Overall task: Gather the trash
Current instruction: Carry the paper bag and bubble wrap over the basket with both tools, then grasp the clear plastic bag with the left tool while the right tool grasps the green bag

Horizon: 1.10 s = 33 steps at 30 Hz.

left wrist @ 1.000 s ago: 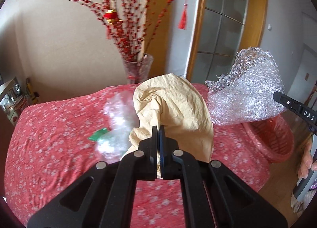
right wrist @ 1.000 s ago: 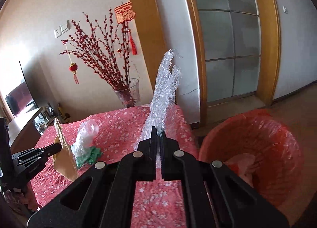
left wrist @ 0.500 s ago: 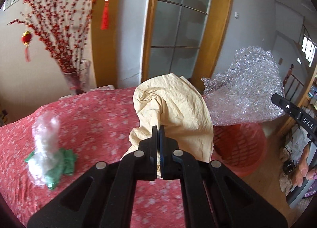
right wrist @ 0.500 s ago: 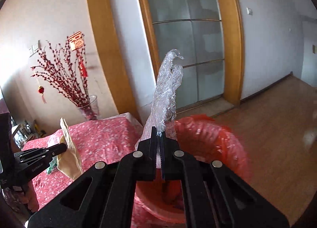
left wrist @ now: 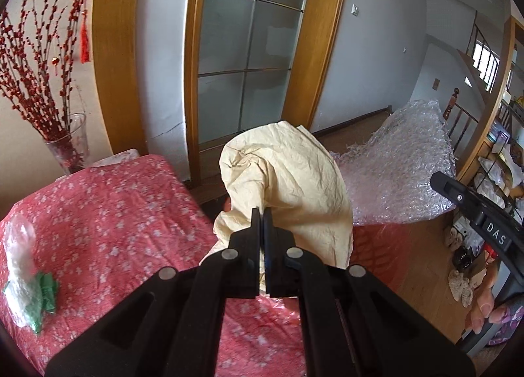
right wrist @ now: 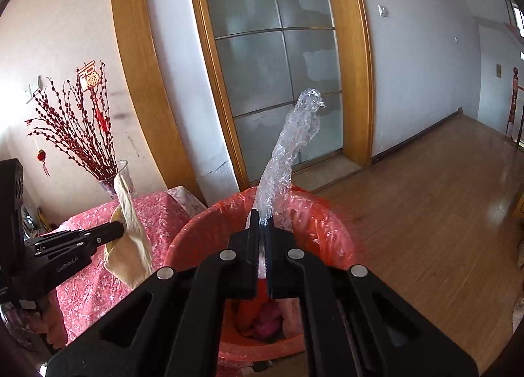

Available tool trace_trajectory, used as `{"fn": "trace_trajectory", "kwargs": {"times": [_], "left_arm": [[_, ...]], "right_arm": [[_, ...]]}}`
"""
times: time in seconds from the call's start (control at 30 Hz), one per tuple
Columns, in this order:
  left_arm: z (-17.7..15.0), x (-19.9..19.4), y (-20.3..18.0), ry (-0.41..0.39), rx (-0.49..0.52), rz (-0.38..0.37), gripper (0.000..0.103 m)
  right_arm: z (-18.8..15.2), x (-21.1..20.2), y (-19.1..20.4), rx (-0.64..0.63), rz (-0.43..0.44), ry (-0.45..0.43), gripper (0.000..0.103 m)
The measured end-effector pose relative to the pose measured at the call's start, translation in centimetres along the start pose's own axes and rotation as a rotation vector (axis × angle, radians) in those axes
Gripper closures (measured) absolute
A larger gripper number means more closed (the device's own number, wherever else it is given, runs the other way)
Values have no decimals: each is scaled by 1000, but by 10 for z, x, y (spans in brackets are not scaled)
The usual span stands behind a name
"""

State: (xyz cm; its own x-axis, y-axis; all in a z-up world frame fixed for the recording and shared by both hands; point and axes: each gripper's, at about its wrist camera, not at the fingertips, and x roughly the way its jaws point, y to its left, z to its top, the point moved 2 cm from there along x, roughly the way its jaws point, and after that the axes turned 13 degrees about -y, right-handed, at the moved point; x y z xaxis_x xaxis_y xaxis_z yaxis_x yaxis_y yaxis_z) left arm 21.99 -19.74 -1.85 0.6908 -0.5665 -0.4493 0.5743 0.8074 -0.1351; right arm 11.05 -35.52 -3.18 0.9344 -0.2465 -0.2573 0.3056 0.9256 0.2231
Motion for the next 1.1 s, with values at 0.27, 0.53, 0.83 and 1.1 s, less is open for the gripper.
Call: {"fn": "trace_trajectory", "kwargs": {"times": [0.27, 0.53, 0.83, 1.1], "left_arm": [[-6, 24, -19, 34, 6, -34, 99], [-14, 43, -24, 71, 2, -49, 93], [-28, 48, -8, 100, -7, 5, 75], [-36, 7, 36, 51, -4, 104, 69]], "right_arm": [[-7, 5, -15, 14, -11, 21, 99], [-9, 10, -19, 28, -8, 39, 99], [-19, 12, -28, 31, -28, 67, 67], [-21, 7, -17, -25, -35, 61, 56]]}}
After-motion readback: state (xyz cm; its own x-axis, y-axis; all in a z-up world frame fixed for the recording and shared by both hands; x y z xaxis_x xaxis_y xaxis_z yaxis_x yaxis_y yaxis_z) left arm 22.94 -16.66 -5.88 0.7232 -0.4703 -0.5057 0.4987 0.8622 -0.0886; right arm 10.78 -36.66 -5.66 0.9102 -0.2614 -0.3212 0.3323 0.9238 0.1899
